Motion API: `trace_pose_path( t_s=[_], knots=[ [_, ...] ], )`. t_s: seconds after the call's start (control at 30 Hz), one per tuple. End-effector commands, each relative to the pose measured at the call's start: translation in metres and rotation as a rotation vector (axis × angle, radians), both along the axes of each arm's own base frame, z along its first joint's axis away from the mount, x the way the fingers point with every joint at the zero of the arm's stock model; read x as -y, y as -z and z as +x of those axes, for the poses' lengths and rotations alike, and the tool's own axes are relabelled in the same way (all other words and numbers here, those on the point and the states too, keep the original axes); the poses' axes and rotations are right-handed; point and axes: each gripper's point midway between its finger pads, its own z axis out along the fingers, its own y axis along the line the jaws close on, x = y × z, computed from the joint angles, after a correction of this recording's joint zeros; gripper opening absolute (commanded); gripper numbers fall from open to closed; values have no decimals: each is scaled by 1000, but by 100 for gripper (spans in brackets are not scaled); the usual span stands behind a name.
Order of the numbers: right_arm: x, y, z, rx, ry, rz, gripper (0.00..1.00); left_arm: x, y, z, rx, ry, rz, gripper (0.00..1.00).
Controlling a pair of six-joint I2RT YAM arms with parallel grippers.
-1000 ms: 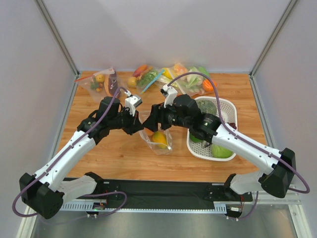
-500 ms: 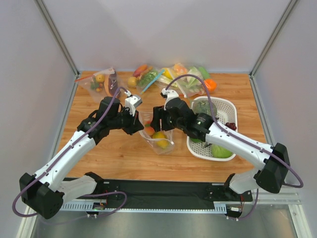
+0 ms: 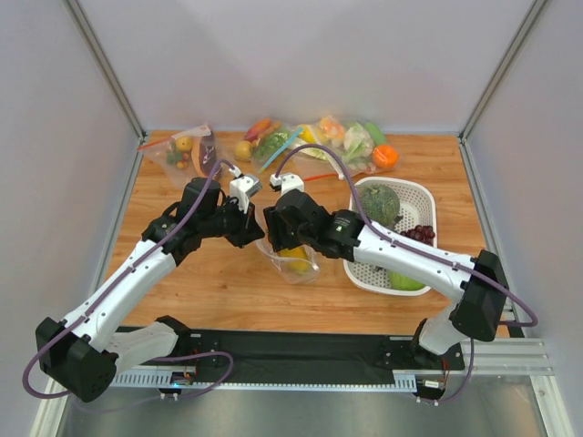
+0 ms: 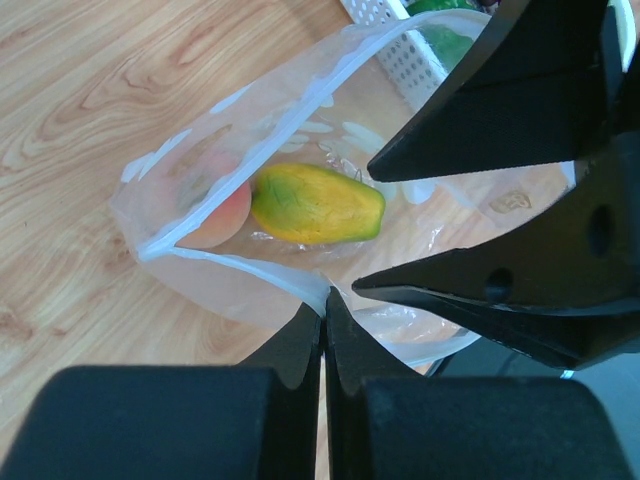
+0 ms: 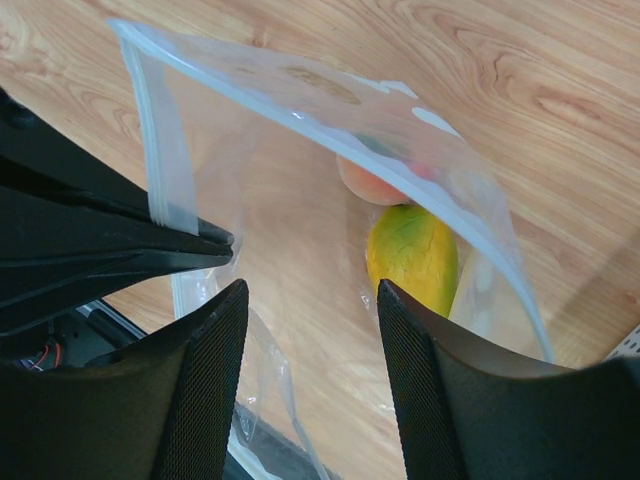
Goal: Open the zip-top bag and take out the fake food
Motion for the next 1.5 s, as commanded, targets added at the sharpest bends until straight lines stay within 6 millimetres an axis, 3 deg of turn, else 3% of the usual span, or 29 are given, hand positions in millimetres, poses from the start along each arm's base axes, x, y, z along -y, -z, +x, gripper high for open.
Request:
trace_pose_path(
  t_s=[0.0, 0.33, 0.83, 1.3, 1.47],
  knots=[
    [1, 2, 9, 27, 36, -28, 57, 2, -22, 3, 66, 13, -28, 0],
    [8, 51, 16, -11, 76, -156, 57, 2, -22, 2, 66, 14, -30, 0],
    [17, 129, 6, -119, 77, -261, 63, 3, -15, 4, 38, 10, -21, 0],
    [22, 171, 9, -142, 89, -294, 71, 9, -2, 4, -13, 27, -11, 0],
    [26, 186, 8, -154, 96, -321, 68, 9, -3, 4, -10, 30, -10, 0]
  ],
)
